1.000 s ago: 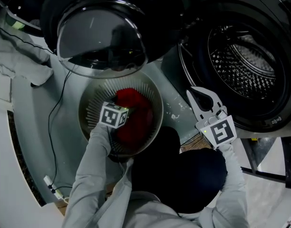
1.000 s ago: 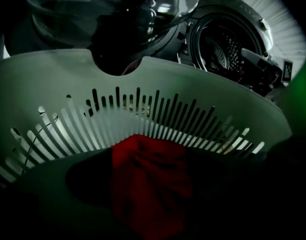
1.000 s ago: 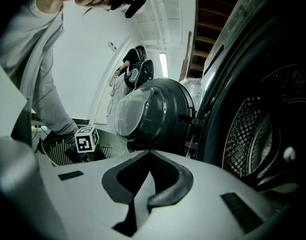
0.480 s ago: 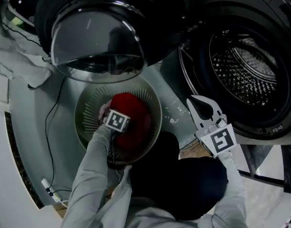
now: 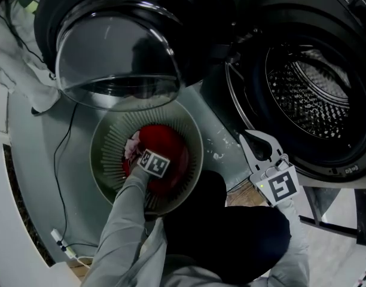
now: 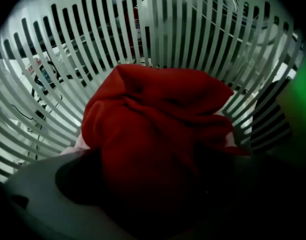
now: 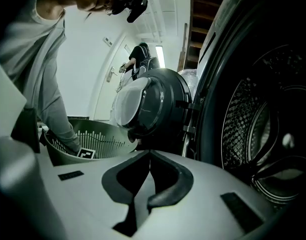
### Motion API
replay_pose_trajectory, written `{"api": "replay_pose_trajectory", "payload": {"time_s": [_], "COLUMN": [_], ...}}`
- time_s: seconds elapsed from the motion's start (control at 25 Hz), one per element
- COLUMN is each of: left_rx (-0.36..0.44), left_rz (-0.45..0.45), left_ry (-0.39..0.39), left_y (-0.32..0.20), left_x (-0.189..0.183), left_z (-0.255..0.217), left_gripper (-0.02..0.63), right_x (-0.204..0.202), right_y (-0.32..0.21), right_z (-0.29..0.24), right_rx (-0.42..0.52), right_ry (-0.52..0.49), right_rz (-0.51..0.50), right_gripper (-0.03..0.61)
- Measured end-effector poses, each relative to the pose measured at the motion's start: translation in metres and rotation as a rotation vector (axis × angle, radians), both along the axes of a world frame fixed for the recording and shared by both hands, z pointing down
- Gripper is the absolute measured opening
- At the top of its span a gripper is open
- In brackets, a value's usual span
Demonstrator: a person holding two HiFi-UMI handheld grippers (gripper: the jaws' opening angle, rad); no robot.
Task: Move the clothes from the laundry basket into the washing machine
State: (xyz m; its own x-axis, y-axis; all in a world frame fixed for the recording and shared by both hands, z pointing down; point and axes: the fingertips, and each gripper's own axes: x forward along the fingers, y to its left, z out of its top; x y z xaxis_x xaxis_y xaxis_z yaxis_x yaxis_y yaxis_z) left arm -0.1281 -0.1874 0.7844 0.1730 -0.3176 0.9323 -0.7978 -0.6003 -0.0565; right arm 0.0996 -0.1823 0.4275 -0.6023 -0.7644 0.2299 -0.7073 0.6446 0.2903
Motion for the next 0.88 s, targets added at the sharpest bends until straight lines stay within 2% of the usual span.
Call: {"api": "replay_pose_trajectory", "payload": {"time_s": [0.24, 0.28, 0.36, 0.4, 0.52, 0.64, 0.88], "left_rx": [-0.004, -0.006, -0.002, 0.002, 0.012, 0.012, 0.048], "left_rz": [0.023, 0.033, 0.054, 0.064, 0.089, 0.084, 0.087], "left_ry": [-0.072, -0.090, -0.131, -0.149, -0.179, -0.164, -0.149], "left_y": [0.000, 0.000, -0.002, -0.002, -0.002, -0.002, -0.004], "left_x": [-0.004, -0.005, -0.007, -0.007, -0.006, -0.006, -0.005], "left_z": [0.000, -0.002, -0.008, -0.011, -0.019, -0.026, -0.044], "left_gripper": [0.542, 0.505, 0.338, 0.274, 0.152, 0.117, 0.109], "right_x": [0.004, 0.004, 0.004, 0.004, 0.005, 0.003, 0.003], "right_y": [0.003, 0.004, 0.006, 0.007, 0.009, 0.011, 0.012], "right_z": [-0.002, -0.002, -0.002, -0.003, -0.006, -0.009, -0.016], "right_rx": [0.001, 0.000, 0.000, 0.001, 0.006, 0.012, 0.032], "right_ry": [0.005, 0.007, 0.009, 0.011, 0.019, 0.021, 0.016], "right_rz": [0.011, 0.012, 0.012, 0.012, 0.009, 0.004, 0.003], "right_gripper": [0.017, 0.017, 0.017, 0.017, 0.017, 0.017, 0.017]}}
